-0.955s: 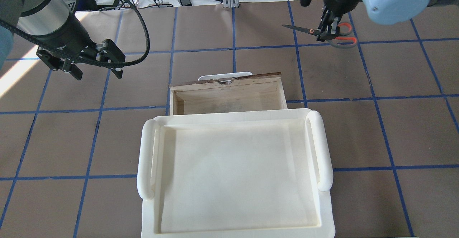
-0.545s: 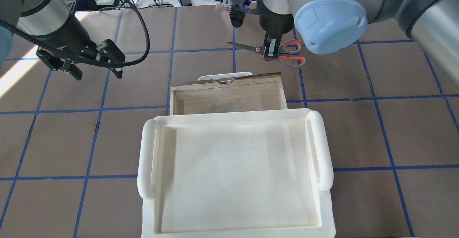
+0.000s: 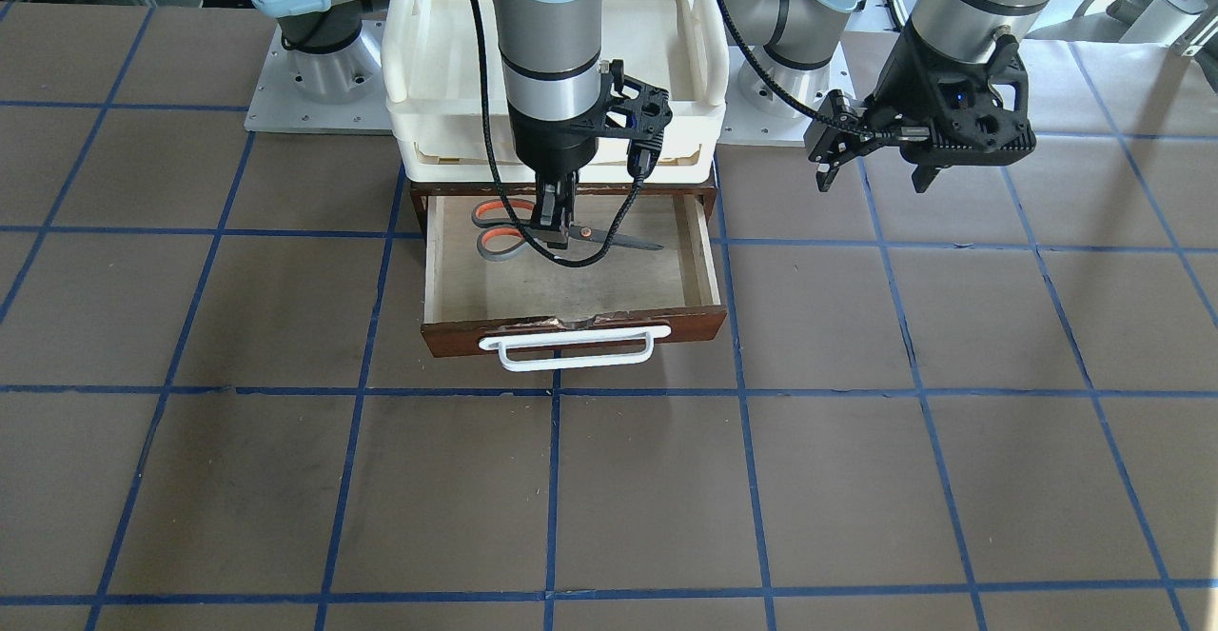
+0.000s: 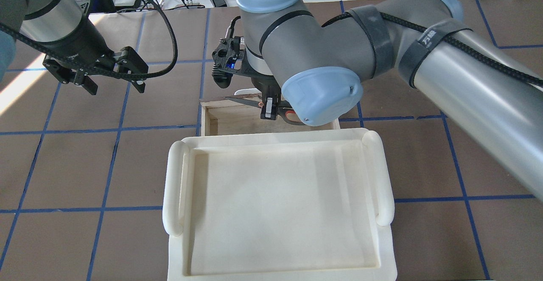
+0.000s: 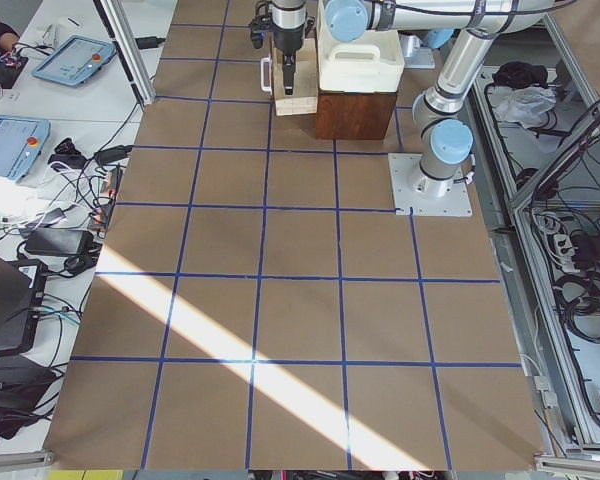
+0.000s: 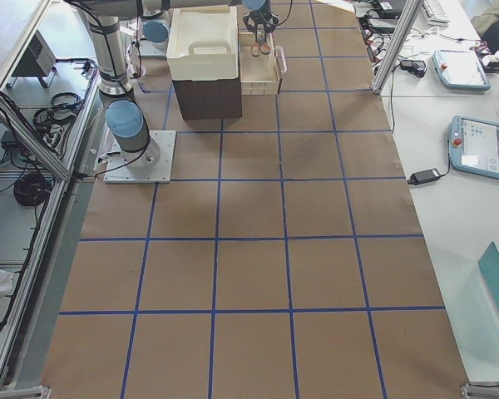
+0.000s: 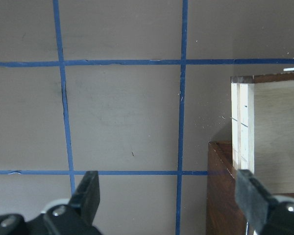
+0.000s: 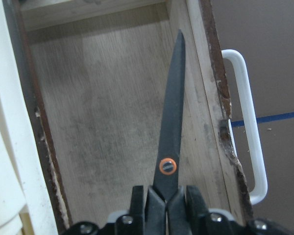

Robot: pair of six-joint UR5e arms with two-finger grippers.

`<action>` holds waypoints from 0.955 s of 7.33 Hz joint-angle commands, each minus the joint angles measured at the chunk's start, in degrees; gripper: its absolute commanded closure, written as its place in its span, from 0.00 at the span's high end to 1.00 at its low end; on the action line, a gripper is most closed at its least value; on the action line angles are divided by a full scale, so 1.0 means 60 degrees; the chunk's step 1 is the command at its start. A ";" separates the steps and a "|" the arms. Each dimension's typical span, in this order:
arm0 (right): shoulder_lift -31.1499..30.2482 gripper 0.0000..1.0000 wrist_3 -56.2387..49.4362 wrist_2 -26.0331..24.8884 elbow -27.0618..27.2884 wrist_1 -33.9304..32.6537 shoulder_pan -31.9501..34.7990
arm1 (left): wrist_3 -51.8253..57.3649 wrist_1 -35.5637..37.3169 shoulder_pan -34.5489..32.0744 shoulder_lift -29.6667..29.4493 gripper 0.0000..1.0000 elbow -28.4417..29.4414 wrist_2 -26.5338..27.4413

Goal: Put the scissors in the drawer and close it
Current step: 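Lift the scissors with the right gripper and carry them over the drawer, then lower the held scissors into the open wooden drawer with the right gripper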

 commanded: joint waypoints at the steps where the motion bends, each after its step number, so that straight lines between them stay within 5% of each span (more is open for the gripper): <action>1: 0.0355 0.00 -0.0031 0.0000 0.0230 -0.0726 0.0047 | 0.0030 -0.0010 0.0005 -0.0010 1.00 0.0003 0.0000; 7: 0.0943 0.00 -0.0073 -0.0044 0.0303 -0.0742 0.0120 | 0.0016 0.0062 0.0005 -0.0010 1.00 0.0018 0.0000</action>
